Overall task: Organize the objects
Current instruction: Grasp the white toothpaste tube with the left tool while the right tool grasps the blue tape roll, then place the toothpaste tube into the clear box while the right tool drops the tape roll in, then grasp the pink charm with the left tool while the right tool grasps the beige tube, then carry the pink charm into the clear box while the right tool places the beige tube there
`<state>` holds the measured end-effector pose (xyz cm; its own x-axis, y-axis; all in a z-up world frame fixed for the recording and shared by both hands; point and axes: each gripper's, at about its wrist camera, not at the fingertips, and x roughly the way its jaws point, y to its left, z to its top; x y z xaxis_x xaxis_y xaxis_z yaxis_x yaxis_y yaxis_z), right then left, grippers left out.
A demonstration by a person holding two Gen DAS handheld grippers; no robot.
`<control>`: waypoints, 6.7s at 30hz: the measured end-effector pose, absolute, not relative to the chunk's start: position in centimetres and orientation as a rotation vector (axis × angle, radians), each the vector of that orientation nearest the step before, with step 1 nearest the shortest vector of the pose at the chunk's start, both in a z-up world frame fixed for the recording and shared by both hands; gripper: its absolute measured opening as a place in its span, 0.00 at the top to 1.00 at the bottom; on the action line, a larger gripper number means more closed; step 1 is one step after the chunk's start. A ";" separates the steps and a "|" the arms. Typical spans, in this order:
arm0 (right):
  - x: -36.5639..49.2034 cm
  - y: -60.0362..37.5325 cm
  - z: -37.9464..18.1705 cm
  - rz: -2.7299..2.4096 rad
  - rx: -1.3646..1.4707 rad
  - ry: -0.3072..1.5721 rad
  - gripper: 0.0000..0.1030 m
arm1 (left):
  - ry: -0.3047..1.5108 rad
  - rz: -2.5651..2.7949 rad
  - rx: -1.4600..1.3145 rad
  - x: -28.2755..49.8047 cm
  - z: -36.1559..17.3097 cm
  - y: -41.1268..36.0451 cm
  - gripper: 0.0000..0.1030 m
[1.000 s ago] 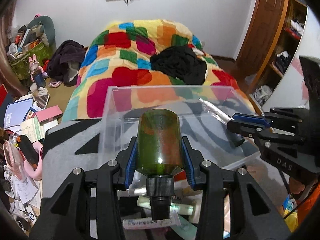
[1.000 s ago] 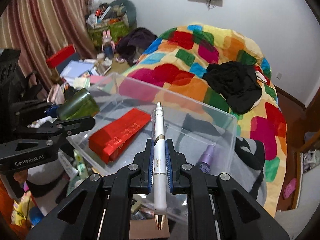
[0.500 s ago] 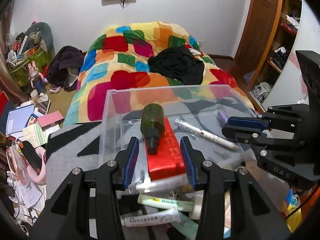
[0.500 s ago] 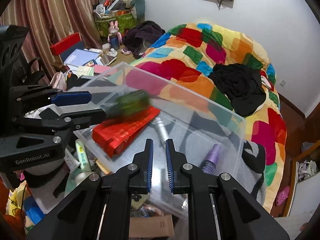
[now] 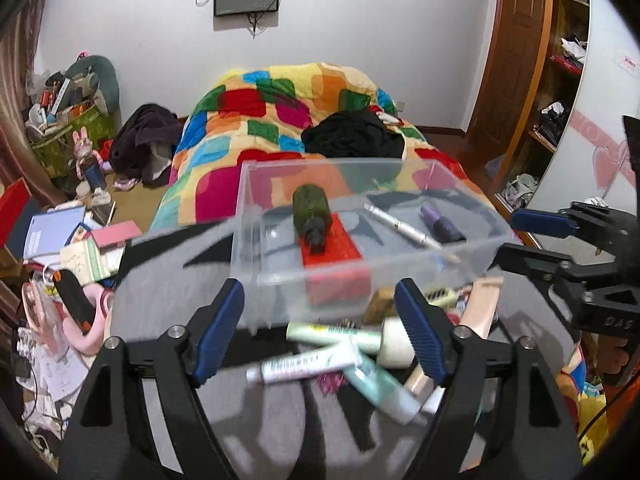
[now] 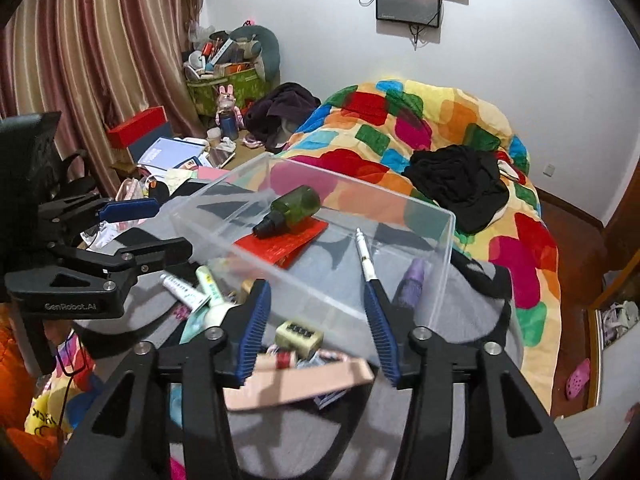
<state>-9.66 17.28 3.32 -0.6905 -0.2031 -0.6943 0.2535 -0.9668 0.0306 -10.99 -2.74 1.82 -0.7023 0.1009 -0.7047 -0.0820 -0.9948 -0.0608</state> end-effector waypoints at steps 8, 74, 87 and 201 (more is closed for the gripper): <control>-6.4 15.8 1.3 -2.585 1.105 0.047 0.46 | -0.024 2.796 -1.262 -8.2 -1.3 -4.8 0.22; -8.5 19.6 3.1 -2.802 1.041 -0.116 0.64 | -0.129 2.885 -1.025 -7.6 3.0 -4.4 0.86; -15.2 19.3 1.7 -2.771 1.168 -0.097 0.64 | -0.163 2.847 -1.096 -13.7 2.9 -4.2 0.86; -3.9 20.9 2.9 -2.788 1.077 -0.145 0.84 | -0.080 2.931 -0.942 -2.4 3.3 -3.6 0.78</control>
<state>-3.85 20.91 2.86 -0.7310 -0.1736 -0.6599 0.1042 -0.9842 0.1434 -2.39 -3.60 3.26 -0.8113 0.0750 -0.5798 -0.0431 -0.9967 -0.0686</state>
